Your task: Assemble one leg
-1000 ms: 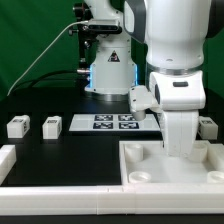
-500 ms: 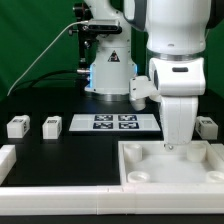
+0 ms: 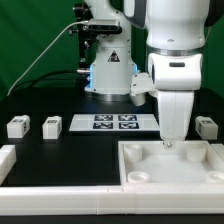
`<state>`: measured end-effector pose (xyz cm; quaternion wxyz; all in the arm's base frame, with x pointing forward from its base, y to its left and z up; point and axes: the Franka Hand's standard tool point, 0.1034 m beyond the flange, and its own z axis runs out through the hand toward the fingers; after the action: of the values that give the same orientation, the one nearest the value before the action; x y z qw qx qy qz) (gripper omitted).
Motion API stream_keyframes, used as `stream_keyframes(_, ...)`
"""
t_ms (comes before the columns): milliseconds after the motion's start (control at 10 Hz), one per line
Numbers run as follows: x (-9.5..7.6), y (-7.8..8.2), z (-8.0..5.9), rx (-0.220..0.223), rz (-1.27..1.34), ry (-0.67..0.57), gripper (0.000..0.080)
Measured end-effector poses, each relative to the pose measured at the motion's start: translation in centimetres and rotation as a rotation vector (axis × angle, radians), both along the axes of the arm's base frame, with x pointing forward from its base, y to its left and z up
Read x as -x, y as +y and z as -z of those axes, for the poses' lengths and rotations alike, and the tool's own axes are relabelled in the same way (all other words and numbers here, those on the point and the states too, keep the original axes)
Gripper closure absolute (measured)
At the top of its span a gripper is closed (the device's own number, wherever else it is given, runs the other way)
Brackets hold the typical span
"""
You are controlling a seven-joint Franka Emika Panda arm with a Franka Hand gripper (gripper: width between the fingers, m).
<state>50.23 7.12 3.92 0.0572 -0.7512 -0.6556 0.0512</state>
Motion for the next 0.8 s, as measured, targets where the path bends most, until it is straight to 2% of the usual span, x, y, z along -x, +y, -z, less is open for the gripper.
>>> stream_keyframes(500, 0.5, 0.0, 0.0, 0.013, 0.076, 0.005, 0.0151)
stream_keyframes(800, 1.8, 1.5, -0.2, 0.037, 0.269, -0.016, 0.0151)
